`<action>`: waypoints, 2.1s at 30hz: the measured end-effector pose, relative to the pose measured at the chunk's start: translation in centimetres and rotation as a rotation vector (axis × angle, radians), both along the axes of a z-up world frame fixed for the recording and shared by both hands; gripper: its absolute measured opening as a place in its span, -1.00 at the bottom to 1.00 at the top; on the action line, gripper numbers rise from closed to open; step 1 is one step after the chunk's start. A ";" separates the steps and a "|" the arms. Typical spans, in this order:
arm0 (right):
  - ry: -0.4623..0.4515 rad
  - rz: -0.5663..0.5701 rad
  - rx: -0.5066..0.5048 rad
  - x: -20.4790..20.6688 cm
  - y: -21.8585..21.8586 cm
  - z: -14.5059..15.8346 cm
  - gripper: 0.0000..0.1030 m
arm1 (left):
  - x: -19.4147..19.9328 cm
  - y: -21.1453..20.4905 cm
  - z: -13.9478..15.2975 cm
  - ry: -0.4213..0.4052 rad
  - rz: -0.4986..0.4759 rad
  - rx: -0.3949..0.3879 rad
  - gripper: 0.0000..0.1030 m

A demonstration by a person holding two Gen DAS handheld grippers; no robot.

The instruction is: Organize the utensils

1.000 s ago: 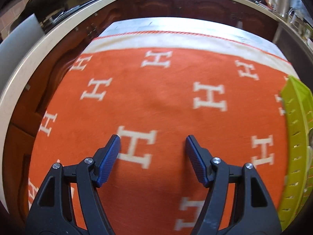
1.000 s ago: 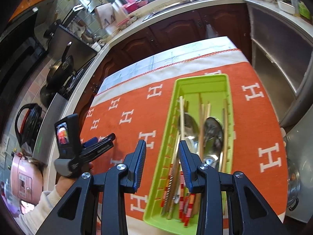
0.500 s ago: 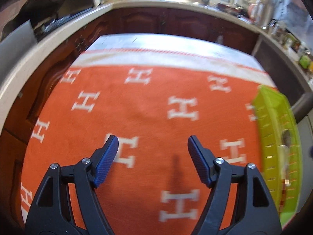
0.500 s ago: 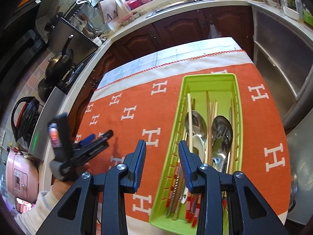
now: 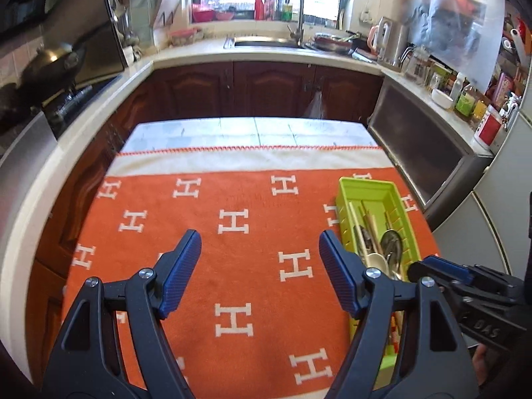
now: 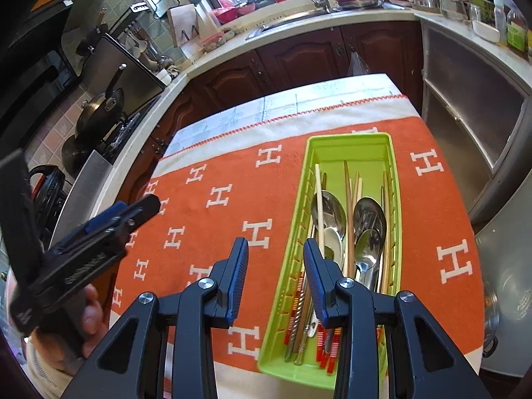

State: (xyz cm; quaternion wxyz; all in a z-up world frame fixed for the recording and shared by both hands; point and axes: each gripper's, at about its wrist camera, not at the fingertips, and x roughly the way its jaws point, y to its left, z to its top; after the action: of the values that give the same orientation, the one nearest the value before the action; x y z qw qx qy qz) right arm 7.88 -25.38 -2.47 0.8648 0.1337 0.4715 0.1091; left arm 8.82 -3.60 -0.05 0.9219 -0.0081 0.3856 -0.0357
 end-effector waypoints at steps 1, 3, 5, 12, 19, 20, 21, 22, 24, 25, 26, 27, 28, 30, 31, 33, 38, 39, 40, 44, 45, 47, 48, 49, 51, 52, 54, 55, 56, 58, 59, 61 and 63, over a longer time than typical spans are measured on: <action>-0.007 0.003 -0.001 -0.4 0.2 0.5 -0.33 | -0.4 0.0 0.5 -0.007 0.000 0.004 0.39; -0.026 0.008 -0.002 -1.2 0.4 1.4 -0.33 | -1.6 0.1 1.8 -0.027 0.010 0.015 0.42; -0.042 0.011 -0.006 -2.0 0.7 2.5 -0.30 | -2.6 0.3 2.9 -0.040 0.025 0.020 0.48; -0.099 0.025 -0.021 -5.0 2.1 6.1 -0.16 | -6.6 1.0 5.8 -0.056 0.084 0.032 0.56; -0.178 0.033 -0.058 -8.2 3.6 9.7 0.04 | -9.8 1.9 6.8 -0.054 0.131 0.037 0.57; -0.182 0.036 -0.067 -8.6 3.9 10.0 0.04 | -9.8 2.2 6.8 -0.056 0.136 0.037 0.57; -0.186 0.040 -0.074 -9.0 4.2 10.3 0.05 | -10.3 2.4 6.9 -0.061 0.148 0.036 0.57; -0.188 0.046 -0.078 -9.2 4.6 10.5 0.05 | -10.6 2.6 7.0 -0.066 0.157 0.036 0.57; -0.194 0.059 -0.086 -9.8 5.2 11.0 0.06 | -11.2 2.9 7.2 -0.079 0.173 0.037 0.57; -0.196 0.060 -0.091 -9.9 5.4 11.2 0.07 | -11.4 3.0 7.2 -0.083 0.178 0.039 0.57; -0.201 0.063 -0.096 -10.2 5.7 11.4 0.11 | -11.6 3.1 7.2 -0.086 0.184 0.041 0.57; -0.206 0.066 -0.096 -10.5 5.9 11.6 0.15 | -11.8 3.2 7.3 -0.087 0.187 0.043 0.57; -0.210 0.070 -0.097 -10.7 6.1 11.8 0.17 | -12.0 3.2 7.3 -0.087 0.188 0.046 0.57; -0.217 0.078 -0.101 -11.1 6.5 12.1 0.18 | -12.4 3.3 7.3 -0.088 0.188 0.051 0.57; -0.219 0.084 -0.101 -11.2 6.8 12.3 0.18 | -12.5 3.4 7.3 -0.091 0.190 0.053 0.57; -0.220 0.093 -0.103 -11.5 7.3 12.5 0.18 | -12.6 3.5 7.4 -0.095 0.192 0.054 0.57; -0.226 0.104 -0.109 -11.5 7.9 13.0 0.18 | -12.7 4.2 7.6 -0.104 0.204 0.045 0.57; -0.228 0.105 -0.109 -11.7 8.1 13.1 0.18 | -12.6 4.2 7.6 -0.105 0.203 0.043 0.57; -0.228 0.107 -0.110 -11.4 8.2 13.1 0.18 | -12.7 4.3 7.6 -0.108 0.203 0.040 0.57; -0.228 0.110 -0.109 -11.0 8.3 13.0 0.18 | -12.4 4.6 7.9 -0.116 0.205 0.040 0.57; -0.229 0.110 -0.109 -11.1 8.3 13.0 0.18 | -12.4 4.7 7.9 -0.118 0.206 0.041 0.57; -0.230 0.109 -0.109 -10.9 8.4 13.1 0.18 | -12.4 4.9 7.9 -0.121 0.208 0.041 0.57; -0.230 0.109 -0.109 -10.9 8.4 13.0 0.18 | -12.3 4.9 7.9 -0.120 0.209 0.040 0.57; -0.229 0.110 -0.108 -10.9 8.4 13.0 0.18 | -12.3 4.9 7.9 -0.118 0.210 0.040 0.57; -0.228 0.110 -0.108 -10.9 8.5 13.0 0.18 | -12.1 5.0 7.9 -0.115 0.210 0.039 0.57; -0.228 0.110 -0.108 -10.8 8.4 13.0 0.18 | -12.0 5.1 7.8 -0.114 0.209 0.039 0.57; -0.228 0.110 -0.108 -10.8 8.4 13.1 0.18 | -11.8 5.1 7.9 -0.112 0.208 0.039 0.57; -0.227 0.110 -0.108 -10.8 8.4 13.1 0.18 | -11.7 5.2 7.8 -0.111 0.207 0.038 0.57; -0.228 0.110 -0.108 -10.8 8.4 13.1 0.18 | -11.6 5.2 7.7 -0.110 0.207 0.038 0.57; -0.227 0.110 -0.108 -10.7 8.4 13.1 0.18 | -11.5 5.3 7.7 -0.110 0.205 0.037 0.57; -0.228 0.110 -0.108 -10.8 8.4 13.1 0.19 | -11.6 5.2 7.8 -0.110 0.207 0.038 0.57; -0.227 0.111 -0.108 -10.7 8.4 13.1 0.19 | -11.6 5.2 7.7 -0.109 0.205 0.038 0.57; -0.228 0.111 -0.108 -10.7 8.4 13.1 0.19 | -11.4 5.2 7.6 -0.108 0.203 0.039 0.57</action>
State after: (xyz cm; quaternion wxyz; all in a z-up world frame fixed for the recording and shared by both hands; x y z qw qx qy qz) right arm -2.85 -17.01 10.61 0.9113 0.0475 0.3821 0.1459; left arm -2.60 1.64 7.53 0.9402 -0.0270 0.3334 0.0648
